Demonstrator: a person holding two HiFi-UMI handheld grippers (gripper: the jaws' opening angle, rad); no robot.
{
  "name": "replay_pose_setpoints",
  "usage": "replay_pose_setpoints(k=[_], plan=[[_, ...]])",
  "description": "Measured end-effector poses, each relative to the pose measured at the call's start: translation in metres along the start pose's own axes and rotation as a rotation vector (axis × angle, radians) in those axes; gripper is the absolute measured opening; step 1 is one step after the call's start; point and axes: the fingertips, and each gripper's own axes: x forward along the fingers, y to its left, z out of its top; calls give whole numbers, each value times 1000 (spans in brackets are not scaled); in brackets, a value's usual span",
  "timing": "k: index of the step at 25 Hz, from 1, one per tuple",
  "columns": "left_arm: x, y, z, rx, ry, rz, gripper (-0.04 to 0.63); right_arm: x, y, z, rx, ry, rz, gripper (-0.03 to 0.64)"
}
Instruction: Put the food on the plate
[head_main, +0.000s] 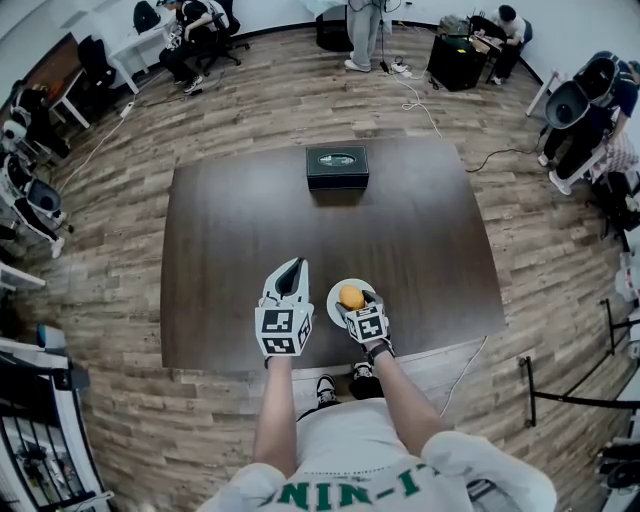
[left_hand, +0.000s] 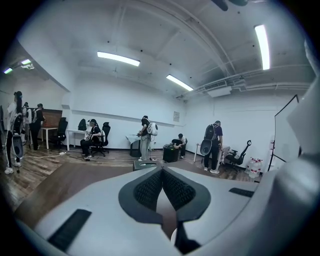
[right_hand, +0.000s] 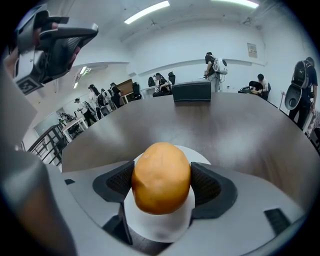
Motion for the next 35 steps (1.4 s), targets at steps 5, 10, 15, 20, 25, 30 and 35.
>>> replay_pose_setpoints(k=[5,10,15,20,25,30,35], plan=[[0,0,0,-60,-21,-4,12,6,3,-19,5,48,14,350],[-2,0,-3,-74,-17,5,12,3,2,-17,-19,22,15,430],[-7,-1,-5,-84,-13,17,12,-12,3,-6,-40,-19,19,443],[-10,-1,-9,-85,-6,34,12,-33,-1,23,-33,-104,25,443],[-15,0,-11,-68,4,46,12,-63,-18,62,-32,-205,-7,439],[-20,-1,-4,-54,-7,59,12,-100,-36,106,-47,-308,-42,381],[-26,-3,10,-39,-37,63,12,-146,-40,156,-85,-432,-67,300]])
